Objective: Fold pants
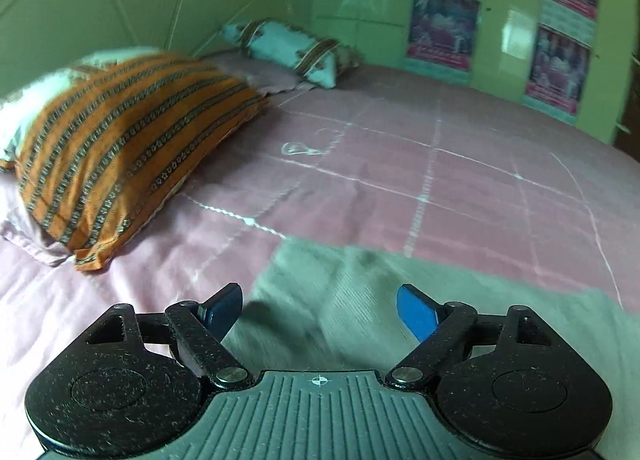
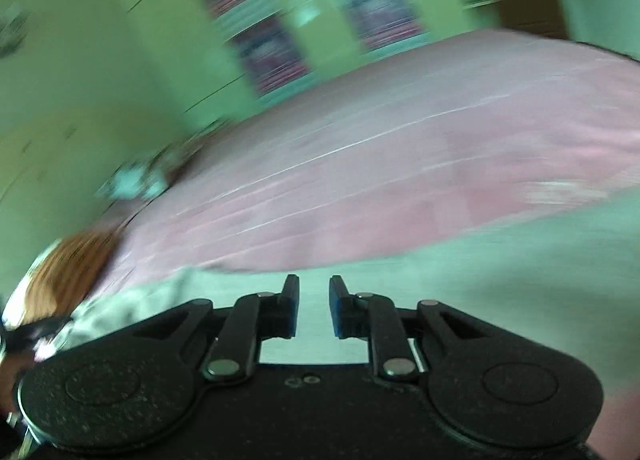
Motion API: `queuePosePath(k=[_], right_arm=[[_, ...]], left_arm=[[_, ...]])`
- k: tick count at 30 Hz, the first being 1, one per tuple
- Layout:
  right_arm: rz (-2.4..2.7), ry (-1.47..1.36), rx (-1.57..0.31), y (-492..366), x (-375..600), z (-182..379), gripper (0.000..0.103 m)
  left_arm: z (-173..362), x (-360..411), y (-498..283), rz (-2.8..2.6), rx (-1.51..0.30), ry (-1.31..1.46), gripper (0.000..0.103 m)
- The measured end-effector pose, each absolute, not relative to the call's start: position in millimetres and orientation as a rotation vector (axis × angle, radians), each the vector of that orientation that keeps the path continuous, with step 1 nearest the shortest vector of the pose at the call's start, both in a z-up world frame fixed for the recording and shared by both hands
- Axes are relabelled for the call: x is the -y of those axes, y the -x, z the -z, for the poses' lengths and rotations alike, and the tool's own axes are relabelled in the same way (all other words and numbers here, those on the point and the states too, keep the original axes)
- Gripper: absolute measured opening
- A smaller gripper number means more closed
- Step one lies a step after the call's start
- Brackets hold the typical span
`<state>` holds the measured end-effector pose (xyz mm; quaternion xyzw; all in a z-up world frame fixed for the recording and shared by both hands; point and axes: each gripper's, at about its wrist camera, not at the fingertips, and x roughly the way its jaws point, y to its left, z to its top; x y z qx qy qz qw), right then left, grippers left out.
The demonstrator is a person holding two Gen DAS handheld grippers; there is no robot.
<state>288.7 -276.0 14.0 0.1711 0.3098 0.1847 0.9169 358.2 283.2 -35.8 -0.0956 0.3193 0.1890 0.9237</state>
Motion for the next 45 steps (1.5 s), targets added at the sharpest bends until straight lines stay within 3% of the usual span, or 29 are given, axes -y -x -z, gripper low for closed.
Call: queuePosePath(k=[5,9,12,18,20,26,28,30,33,35,37,38,40,41,45], right_arm=[[-0.465,-0.327,-0.71,-334,181,1,0.01],[-0.478,-0.302,-0.744,-358,130,8,0.01],[-0.486,-0.253,-0.765,-366,106,15,0.01],[-0.488,-0.17,-0.764,-385,75,16,0.01],[-0.47,-0.126,-0.85,-399,63,32,0.008],[-0.49,-0.106,-0.759,-389,69,12,0.011],[-0.467,-0.068,-0.849,-397,60,31,0.01],[-0.465,-0.011,-0.817,-390,53,29,0.01],[-0.488,-0.04,-0.779,-383,56,14,0.012],[-0.473,-0.041,-0.744,-382,54,10,0.014],[-0.473,-0.041,-0.772,-389,47,18,0.023],[-0.483,-0.042,-0.811,-394,41,27,0.026],[-0.486,0.007,-0.79,-397,30,32,0.044],[-0.483,0.05,-0.788,-396,23,31,0.045],[-0.513,-0.008,-0.766,-390,29,13,0.037]], left_arm=[[63,-316,-384,-0.31,-0.739,0.292,0.066],[73,-317,-386,-0.221,-0.717,0.321,0.038],[68,-318,-383,-0.198,-0.688,0.312,0.031],[67,-339,-382,-0.177,-0.71,0.297,0.033],[72,-341,-384,-0.193,-0.717,0.319,0.035],[63,-330,-383,-0.203,-0.73,0.251,0.035],[69,-335,-382,-0.213,-0.72,0.311,0.035],[61,-333,-376,-0.215,-0.693,0.327,0.037],[45,-328,-358,-0.227,-0.622,0.306,0.046],[40,-327,-348,-0.219,-0.597,0.325,0.061],[45,-321,-350,-0.209,-0.627,0.301,0.069],[53,-318,-356,-0.202,-0.67,0.281,0.069],[68,-315,-361,-0.196,-0.722,0.246,0.053],[72,-316,-361,-0.197,-0.724,0.232,0.051],[63,-325,-352,-0.186,-0.689,0.259,0.04]])
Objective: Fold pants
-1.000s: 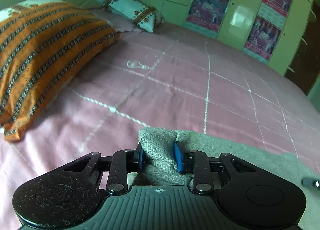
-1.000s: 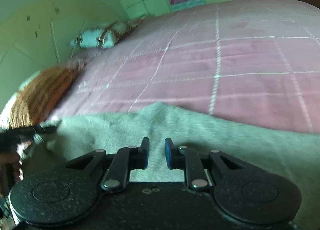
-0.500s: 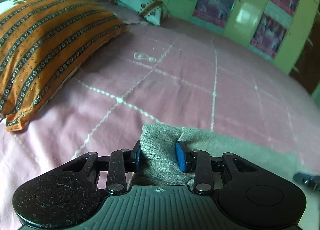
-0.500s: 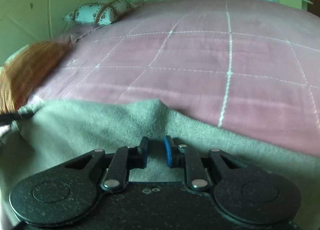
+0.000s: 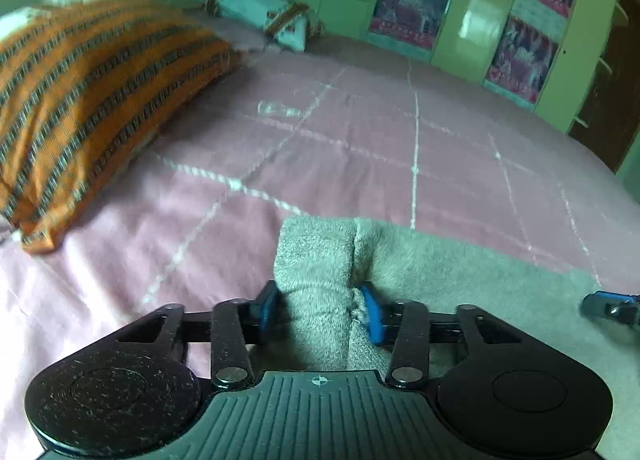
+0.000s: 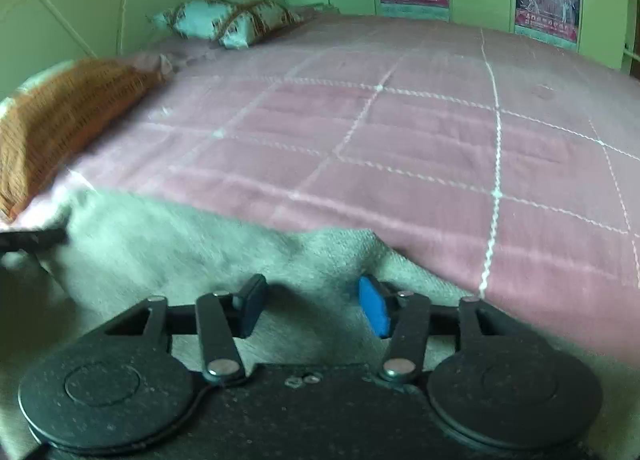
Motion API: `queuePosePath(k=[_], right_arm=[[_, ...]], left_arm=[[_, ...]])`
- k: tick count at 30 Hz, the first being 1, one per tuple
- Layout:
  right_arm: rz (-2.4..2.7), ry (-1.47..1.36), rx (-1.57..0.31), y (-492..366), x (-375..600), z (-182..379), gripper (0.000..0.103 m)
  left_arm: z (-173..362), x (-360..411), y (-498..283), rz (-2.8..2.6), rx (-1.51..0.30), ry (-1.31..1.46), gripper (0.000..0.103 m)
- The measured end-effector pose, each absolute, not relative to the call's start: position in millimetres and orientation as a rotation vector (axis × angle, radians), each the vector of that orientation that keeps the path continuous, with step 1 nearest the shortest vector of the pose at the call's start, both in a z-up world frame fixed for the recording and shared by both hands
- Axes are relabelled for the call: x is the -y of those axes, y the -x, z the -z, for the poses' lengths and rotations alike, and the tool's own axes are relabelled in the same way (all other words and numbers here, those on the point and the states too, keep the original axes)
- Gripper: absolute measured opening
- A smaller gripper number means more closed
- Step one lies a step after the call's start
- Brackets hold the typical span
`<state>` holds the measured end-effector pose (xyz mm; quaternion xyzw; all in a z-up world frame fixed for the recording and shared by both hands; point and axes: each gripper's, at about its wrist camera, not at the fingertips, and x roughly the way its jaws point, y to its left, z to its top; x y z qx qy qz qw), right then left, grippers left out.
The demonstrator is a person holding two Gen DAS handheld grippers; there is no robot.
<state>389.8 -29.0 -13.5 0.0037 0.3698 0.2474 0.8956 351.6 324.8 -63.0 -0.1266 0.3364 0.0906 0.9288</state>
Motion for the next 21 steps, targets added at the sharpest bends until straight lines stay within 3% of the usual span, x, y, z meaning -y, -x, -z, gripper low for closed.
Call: queuePosePath(k=[2,5,7,15,17,19,21], right_arm=[[-0.516,-0.03,-0.751,-379,36,7,0.038],[-0.556,0.001,-0.795,-371,28,21,0.038],[-0.54,0.073,-0.809,-368,20,31,0.039],[-0.481,-0.054,-0.632,-309,110,-18,0.038],[-0.407,-0.067,-0.626,-295,140,-13,0.038],[-0.324,-0.064,-0.742,-300,167,11,0.038],[-0.343,-0.067,-0.797,-302,187,23,0.033]], left_arm=[[61,-327,-345,-0.181,-0.689,0.235,0.04],[76,-337,-348,-0.183,-0.716,0.308,0.051],[66,-339,-346,-0.208,-0.712,0.334,0.065],[7,-288,-277,-0.198,-0.549,0.166,0.066],[17,-265,-274,-0.154,-0.572,0.125,0.066],[42,-254,-286,-0.139,-0.69,0.096,0.066],[61,-242,-291,-0.168,-0.717,0.024,0.066]])
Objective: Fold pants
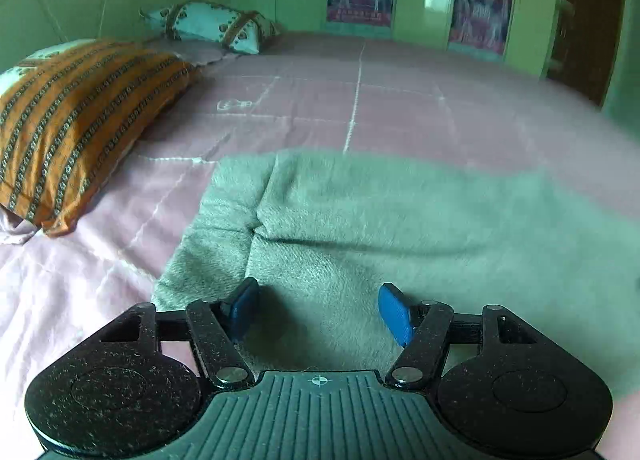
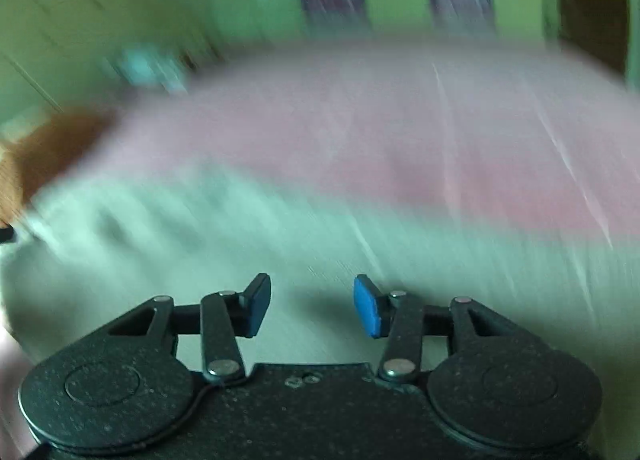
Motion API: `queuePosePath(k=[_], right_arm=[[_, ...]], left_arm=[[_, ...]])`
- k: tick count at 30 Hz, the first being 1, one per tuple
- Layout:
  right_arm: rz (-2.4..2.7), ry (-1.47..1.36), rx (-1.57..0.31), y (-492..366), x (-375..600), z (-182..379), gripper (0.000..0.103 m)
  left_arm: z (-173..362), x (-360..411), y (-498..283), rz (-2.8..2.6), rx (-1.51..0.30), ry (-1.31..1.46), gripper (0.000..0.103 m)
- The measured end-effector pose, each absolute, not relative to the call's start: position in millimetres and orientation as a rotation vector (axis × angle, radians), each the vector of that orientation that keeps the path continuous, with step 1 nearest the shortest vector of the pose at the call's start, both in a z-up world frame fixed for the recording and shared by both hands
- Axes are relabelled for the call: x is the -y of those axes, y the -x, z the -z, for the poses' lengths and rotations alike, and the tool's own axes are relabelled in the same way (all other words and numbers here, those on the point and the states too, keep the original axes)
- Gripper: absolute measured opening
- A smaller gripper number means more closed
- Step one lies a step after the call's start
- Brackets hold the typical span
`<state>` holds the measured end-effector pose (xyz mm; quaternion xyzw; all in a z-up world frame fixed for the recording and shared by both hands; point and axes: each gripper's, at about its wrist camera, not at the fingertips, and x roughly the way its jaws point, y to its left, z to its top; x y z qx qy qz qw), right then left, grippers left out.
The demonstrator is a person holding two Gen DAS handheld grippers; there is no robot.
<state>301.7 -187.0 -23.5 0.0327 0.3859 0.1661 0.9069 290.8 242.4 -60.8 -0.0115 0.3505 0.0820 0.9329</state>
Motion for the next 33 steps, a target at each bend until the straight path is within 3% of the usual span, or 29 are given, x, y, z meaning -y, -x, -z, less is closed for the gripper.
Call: queuePosePath(k=[5,9,11,13,15,18,23,28,30,33], right_arm=[[-0.24,-0.2,-0.635,-263,257,-24,0.037],[-0.067,-0.364,-0.538,-214,352,-23,0.035],[0.062,-0.458,-0.532,-195,403,-10,0.031],[0.169,-0.558,-0.557,-182,443,6,0.022],[0.228,-0.695,-0.54,-167,479,19,0.022],[0.255,-0.861,-0.508,-156,509,36,0.022],[0.278,-1.081,-0.425,-148,544,62,0.022],[0.264,-1.056,-0.449,-166,546,66,0.021],[0.277,-1.034,-0.466,-167,547,62,0.011],[0.291,-1.067,-0.437,-156,547,54,0.011]], left_arm=[[25,-216,-269,-0.142,-0.589,0.073,0.066],[45,-199,-262,-0.095,-0.643,0.105,0.067],[73,-203,-264,-0.086,-0.732,0.159,0.075],[75,-202,-262,-0.068,-0.7,0.187,0.089],[75,-200,-265,-0.07,-0.699,0.213,0.098],[80,-183,-269,-0.07,-0.729,0.11,0.103],[78,-187,-268,-0.055,-0.725,0.135,0.103],[79,-185,-270,-0.057,-0.729,0.127,0.103],[79,-185,-269,-0.057,-0.729,0.127,0.103],[79,-184,-270,-0.056,-0.73,0.128,0.103]])
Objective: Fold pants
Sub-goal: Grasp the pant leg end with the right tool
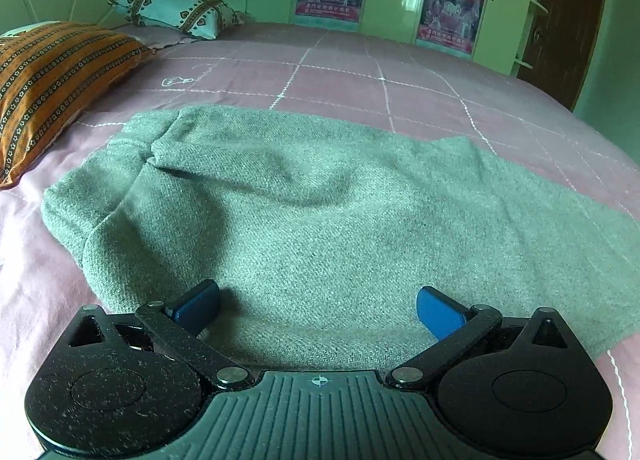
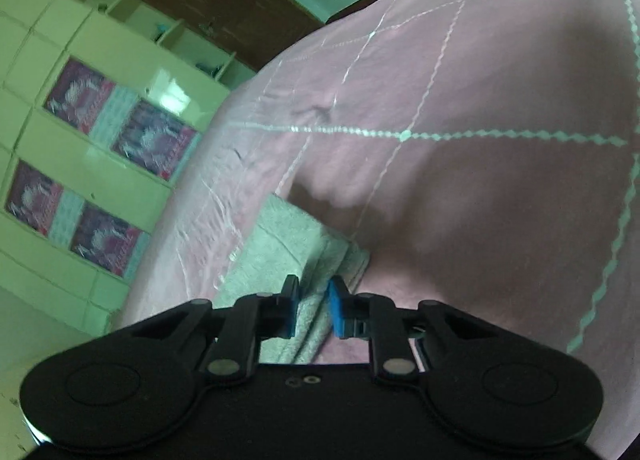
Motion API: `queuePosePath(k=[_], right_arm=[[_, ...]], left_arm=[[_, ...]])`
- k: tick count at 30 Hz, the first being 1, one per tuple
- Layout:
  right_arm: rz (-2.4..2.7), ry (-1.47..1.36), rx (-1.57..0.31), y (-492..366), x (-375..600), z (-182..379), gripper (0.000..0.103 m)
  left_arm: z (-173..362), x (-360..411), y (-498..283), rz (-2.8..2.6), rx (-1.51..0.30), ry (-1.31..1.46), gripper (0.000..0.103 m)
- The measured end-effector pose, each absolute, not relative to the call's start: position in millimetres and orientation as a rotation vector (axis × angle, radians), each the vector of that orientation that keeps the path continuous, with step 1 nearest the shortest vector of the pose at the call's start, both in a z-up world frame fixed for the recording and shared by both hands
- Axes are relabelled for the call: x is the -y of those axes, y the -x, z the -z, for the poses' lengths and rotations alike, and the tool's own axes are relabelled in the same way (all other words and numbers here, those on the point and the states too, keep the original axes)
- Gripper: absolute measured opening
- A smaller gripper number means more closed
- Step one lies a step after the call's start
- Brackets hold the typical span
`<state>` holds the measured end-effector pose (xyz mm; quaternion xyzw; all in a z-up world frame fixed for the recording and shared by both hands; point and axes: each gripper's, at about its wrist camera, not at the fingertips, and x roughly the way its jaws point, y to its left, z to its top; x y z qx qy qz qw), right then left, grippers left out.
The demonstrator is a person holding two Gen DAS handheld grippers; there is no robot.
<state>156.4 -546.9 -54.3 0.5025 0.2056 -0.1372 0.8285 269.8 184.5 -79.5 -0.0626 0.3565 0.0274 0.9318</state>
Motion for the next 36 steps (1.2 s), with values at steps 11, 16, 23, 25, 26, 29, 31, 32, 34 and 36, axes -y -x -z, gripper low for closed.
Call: queuePosePath(k=[11,16,23,25,26,29,31,32,34,36], right_arm=[[0.25,-1.08,-0.523,-174,545,59,0.011],[0.245,-1.121,-0.479,-157,545,55,0.019],[0.238,-1.134,-0.547,-175,544,67,0.005],[0.224,-1.056,-0.514,-173,539,54,0.0],[0.203,-1.032,-0.467,-170,537,47,0.0],[0.258,-0.937,-0.545,-180,533,52,0.0],[0.245,-0.966,-0.566,-179,538,63,0.0],[0.239,-0.99,-0.545,-174,540,63,0.0],[0.233,-1.049,-0.496,-161,545,61,0.012],[0.235,-1.09,-0.484,-152,549,65,0.017]], left_arm=[[80,-184,-269,-0.059,-0.729,0.125,0.103],[80,-184,-269,-0.059,-0.73,0.122,0.103],[80,-183,-269,-0.059,-0.73,0.122,0.103],[80,-184,-269,-0.058,-0.73,0.123,0.103],[80,-184,-269,-0.058,-0.73,0.123,0.103],[80,-183,-270,-0.058,-0.73,0.122,0.103],[80,-183,-270,-0.056,-0.728,0.126,0.103],[80,-184,-269,-0.056,-0.728,0.128,0.103],[81,-183,-270,-0.057,-0.728,0.126,0.103],[81,-183,-270,-0.058,-0.729,0.122,0.103]])
